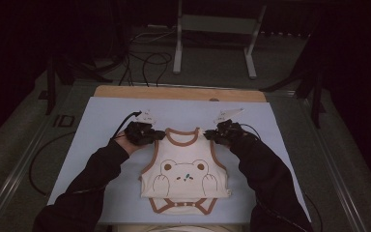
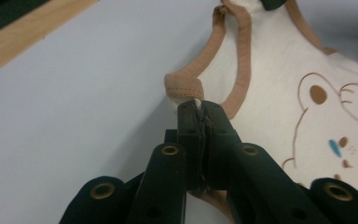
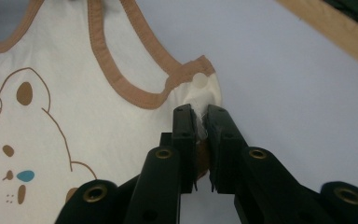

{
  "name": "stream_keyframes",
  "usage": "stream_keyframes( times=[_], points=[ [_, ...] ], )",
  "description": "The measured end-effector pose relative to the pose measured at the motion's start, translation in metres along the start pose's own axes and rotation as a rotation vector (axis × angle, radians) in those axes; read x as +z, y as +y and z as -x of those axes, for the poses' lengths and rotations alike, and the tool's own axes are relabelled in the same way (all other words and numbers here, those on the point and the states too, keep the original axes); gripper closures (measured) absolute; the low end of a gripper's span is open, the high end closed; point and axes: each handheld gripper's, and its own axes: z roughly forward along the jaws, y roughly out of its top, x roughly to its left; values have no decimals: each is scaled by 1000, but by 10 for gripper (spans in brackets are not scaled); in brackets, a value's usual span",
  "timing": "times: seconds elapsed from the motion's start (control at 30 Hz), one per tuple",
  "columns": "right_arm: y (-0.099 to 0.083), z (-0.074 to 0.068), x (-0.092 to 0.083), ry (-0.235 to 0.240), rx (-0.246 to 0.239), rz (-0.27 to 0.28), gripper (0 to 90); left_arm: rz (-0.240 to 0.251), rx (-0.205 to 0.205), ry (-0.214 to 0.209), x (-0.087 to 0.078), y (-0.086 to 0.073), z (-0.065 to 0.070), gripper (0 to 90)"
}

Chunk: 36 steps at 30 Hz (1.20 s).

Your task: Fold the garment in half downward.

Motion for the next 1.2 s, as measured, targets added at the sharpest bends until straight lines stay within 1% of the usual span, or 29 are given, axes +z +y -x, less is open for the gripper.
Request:
stream_keyframes(
  times=[0.07, 0.2, 0.37, 0.5, 0.53, 0.57, 0.6, 0.67, 0.73, 0.8, 0.87, 1.03, 1.2],
  points=[
    [3, 0, -4, -5, -10, 6, 832, 6, 2, -2, -3, 3, 0, 879],
    [7, 1, -8, -15, -15, 12, 832, 9, 9, 11, -7, 9, -2, 879],
    [12, 3, -15, -21, -12, 34, 832, 22, 15, 20, -13, 14, -3, 878],
    [20, 4, -23, -36, -24, 52, 832, 34, 14, 24, -19, 20, -5, 879],
    [21, 4, -25, -40, -26, 58, 832, 41, 21, 32, -22, 22, -6, 878],
    [24, 5, -27, -47, -31, 65, 832, 47, 17, 30, -24, 24, -7, 878],
    [27, 5, -29, -54, -38, 66, 832, 49, 24, 34, -26, 27, -8, 879],
    [32, 5, -33, -63, -44, 79, 832, 63, 22, 35, -30, 31, -10, 878],
    [38, 6, -37, -70, -55, 91, 832, 64, 40, 48, -32, 36, -11, 878],
    [43, 7, -40, -82, -57, 101, 832, 72, 39, 59, -35, 41, -12, 878],
    [47, 9, -43, -88, -62, 112, 832, 82, 50, 68, -37, 46, -13, 878],
    [57, 14, -48, -106, -67, 135, 832, 87, 48, 93, -41, 57, -18, 879],
    [70, 20, -54, -123, -69, 154, 832, 123, 53, 119, -51, 69, -25, 878]
  ],
)
